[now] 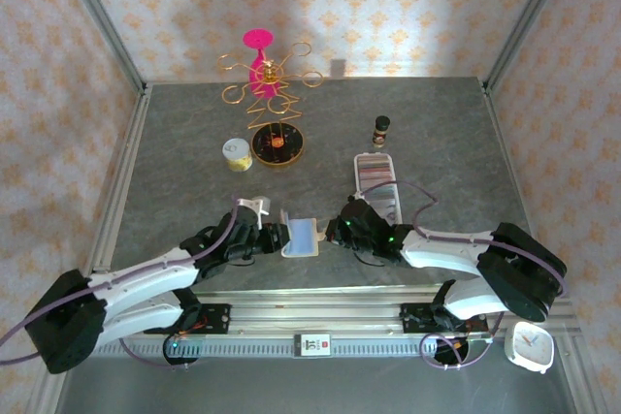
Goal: Put the credit cards into the card holder
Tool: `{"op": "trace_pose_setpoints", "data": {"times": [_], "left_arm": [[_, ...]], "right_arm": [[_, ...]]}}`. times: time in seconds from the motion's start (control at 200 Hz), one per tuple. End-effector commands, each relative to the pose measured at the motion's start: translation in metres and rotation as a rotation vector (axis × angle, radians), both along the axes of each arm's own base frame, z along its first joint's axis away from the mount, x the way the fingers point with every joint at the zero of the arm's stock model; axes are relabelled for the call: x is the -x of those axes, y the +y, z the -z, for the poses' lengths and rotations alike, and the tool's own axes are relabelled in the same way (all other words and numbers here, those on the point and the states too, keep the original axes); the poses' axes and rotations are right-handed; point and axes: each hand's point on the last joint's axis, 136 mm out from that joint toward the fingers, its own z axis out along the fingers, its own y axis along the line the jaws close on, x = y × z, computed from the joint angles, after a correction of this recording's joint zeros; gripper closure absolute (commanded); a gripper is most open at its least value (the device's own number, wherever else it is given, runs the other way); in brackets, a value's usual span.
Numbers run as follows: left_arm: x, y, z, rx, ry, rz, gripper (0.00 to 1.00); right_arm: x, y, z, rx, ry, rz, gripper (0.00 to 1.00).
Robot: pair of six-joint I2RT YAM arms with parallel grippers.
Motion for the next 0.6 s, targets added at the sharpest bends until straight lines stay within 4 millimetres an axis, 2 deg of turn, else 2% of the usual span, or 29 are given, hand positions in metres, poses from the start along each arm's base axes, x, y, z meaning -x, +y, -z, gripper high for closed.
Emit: {"op": "trace_pose_setpoints", "data": {"times": [0.0,0.215,0.43,0.516,0.596], "left_arm": [[-0.005,-0.028,-0.016,0.141,-0.038,0.046,0.70],[-0.007,-0.037,0.004,0.155,-0.020,0.042,0.76],[0.004,-0.018,0.049,0.039,0.052,0.004,0.95],[0.009,-0.016,0.053,0.035,0.061,0.011,1.00],[0.010,-0.016,0.055,0.029,0.066,0.005,1.00]], "right_arm": [[0.003,0.000,0.003,-0.007,0.000,-0.003,1.00],[0.003,0.002,-0.002,-0.024,-0.012,0.003,1.00],[0.002,0.005,-0.008,-0.034,-0.021,-0.009,1.00],[0.003,0.007,-0.009,-0.036,-0.022,-0.021,1.00],[0.002,0.010,-0.011,-0.042,-0.025,-0.031,1.00]]}}
